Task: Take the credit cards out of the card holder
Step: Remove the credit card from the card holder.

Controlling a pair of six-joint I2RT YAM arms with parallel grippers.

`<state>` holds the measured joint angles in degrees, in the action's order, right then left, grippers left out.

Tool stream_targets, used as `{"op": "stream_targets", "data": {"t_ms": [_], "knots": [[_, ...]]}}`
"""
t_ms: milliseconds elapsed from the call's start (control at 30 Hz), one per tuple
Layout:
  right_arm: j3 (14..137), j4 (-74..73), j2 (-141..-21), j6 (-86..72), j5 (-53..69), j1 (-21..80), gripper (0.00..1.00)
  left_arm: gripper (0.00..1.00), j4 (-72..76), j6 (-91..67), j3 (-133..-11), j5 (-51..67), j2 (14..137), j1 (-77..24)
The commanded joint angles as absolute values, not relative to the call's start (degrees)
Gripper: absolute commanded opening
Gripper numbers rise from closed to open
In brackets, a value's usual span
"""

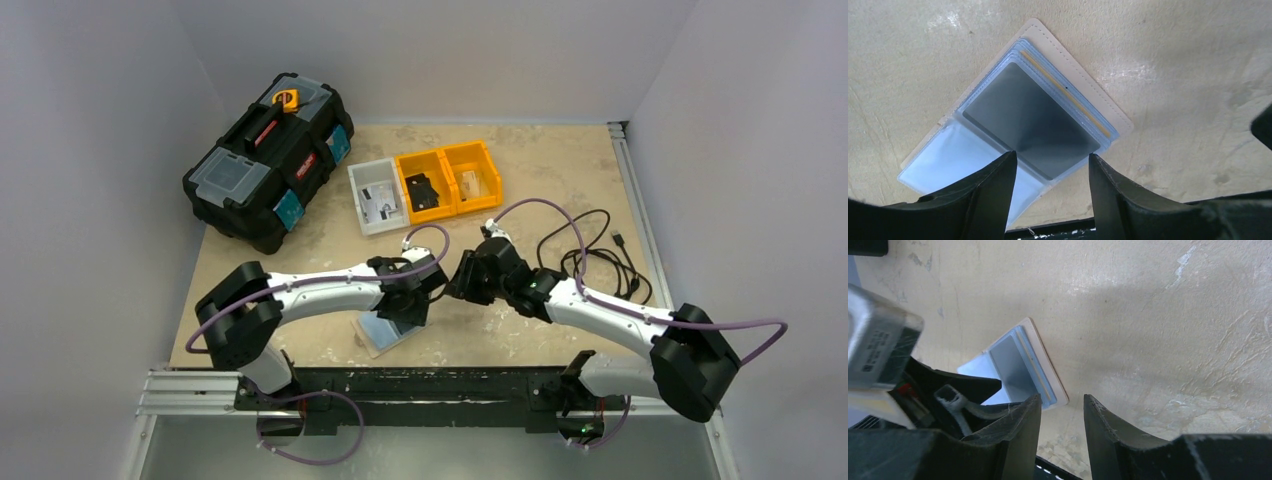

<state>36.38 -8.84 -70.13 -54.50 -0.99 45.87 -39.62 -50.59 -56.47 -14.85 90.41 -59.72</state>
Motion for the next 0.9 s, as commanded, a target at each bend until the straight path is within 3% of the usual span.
{"op": "stream_targets", "data": {"t_ms": [0,233,633,767,867], "knots": [[35.9,-8.76,-69.47,-53.71,-2.05,45.62,0.37,0.54,-37.93,-48.02,-58.46,-15.75,93.35,-60.27],[36.95,-8.42,-70.62,-52.99,-1.24,45.62,0.37,0.51,-35.93,-46.15,-57.16,-16.08,97.21,-60.81],[36.68,-5.85,-72.78,-51.94,0.4,45.9,0.36,0.09,-29.37,-42.08,-54.34,-12.02,93.69,-60.82],[37.66,-4.91,-74.21,-52.04,1.41,47.51,0.36,0.01,-27.89,-42.17,-52.92,-10.43,89.75,-60.67],[38.66,-4.55,-75.78,-52.27,1.34,48.81,0.35,0.0,-26.72,-43.26,-51.64,-8.8,87.0,-60.1]]}}
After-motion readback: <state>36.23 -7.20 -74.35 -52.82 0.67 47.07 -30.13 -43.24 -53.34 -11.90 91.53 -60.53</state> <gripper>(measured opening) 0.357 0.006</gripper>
